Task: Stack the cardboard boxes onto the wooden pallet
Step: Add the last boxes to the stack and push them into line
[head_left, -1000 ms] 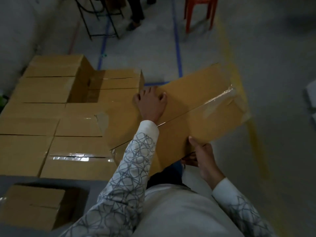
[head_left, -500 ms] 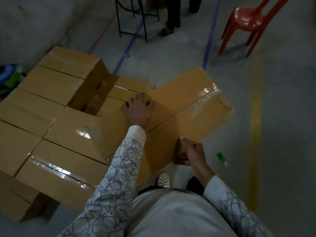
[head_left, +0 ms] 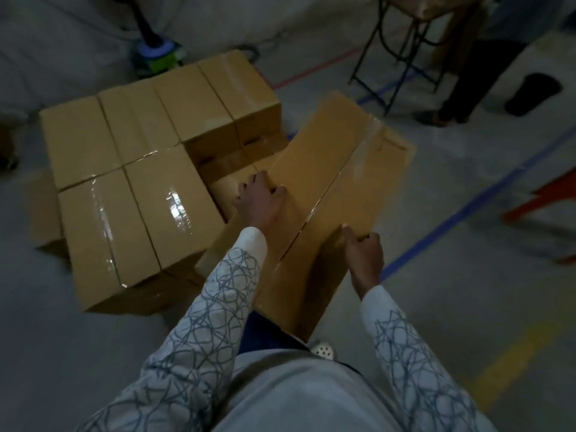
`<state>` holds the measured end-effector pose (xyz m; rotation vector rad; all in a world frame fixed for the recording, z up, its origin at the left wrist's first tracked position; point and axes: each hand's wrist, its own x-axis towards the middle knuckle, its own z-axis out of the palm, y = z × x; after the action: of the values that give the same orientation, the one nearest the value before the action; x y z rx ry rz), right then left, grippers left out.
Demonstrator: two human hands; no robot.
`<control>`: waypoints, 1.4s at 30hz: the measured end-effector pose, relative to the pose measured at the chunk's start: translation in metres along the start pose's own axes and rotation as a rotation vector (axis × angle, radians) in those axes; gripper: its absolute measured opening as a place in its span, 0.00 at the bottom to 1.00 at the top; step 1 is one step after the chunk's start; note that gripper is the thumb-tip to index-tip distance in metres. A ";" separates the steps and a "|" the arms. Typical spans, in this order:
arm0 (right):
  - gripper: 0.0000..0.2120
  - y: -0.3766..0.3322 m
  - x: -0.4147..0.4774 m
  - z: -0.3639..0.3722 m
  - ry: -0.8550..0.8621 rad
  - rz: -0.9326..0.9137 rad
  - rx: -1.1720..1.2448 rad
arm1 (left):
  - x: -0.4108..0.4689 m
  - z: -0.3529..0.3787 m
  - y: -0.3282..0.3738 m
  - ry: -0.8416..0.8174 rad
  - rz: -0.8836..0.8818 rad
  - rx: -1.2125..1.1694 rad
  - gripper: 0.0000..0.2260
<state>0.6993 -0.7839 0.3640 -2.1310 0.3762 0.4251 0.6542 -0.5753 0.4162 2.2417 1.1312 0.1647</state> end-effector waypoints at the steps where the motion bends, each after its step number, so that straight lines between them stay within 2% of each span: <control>1: 0.39 -0.008 0.013 0.006 0.004 -0.018 -0.011 | 0.001 0.002 -0.002 0.008 -0.052 -0.053 0.25; 3: 0.41 -0.021 0.041 0.021 0.008 -0.049 -0.071 | 0.005 0.008 -0.012 0.010 -0.157 -0.170 0.26; 6: 0.39 -0.049 0.075 0.047 -0.030 -0.061 -0.196 | 0.015 0.023 -0.034 0.028 -0.266 -0.290 0.30; 8: 0.39 -0.069 0.093 0.062 -0.059 -0.055 -0.258 | 0.024 0.033 -0.044 0.044 -0.317 -0.346 0.27; 17: 0.41 -0.144 0.158 0.135 -0.167 -0.094 -0.324 | 0.102 0.037 -0.050 0.044 -0.437 -0.512 0.23; 23: 0.44 -0.176 0.182 0.192 -0.297 -0.159 -0.368 | 0.143 0.033 -0.075 0.018 -0.607 -0.626 0.27; 28: 0.45 -0.198 0.218 0.246 -0.414 -0.155 -0.409 | 0.194 0.041 -0.096 -0.017 -0.710 -0.652 0.30; 31: 0.47 -0.200 0.252 0.289 -0.475 -0.139 -0.442 | 0.231 0.058 -0.115 -0.025 -0.757 -0.647 0.28; 36: 0.50 -0.187 0.300 0.374 -0.606 -0.086 -0.459 | 0.295 0.101 -0.174 -0.026 -0.853 -0.622 0.27; 42: 0.49 -0.156 0.332 0.461 -0.707 -0.049 -0.472 | 0.334 0.156 -0.249 0.035 -0.976 -0.368 0.30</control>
<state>0.9876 -0.3510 0.0873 -2.2456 -0.2045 1.2844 0.7500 -0.2825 0.0946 1.1949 1.8898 -0.0005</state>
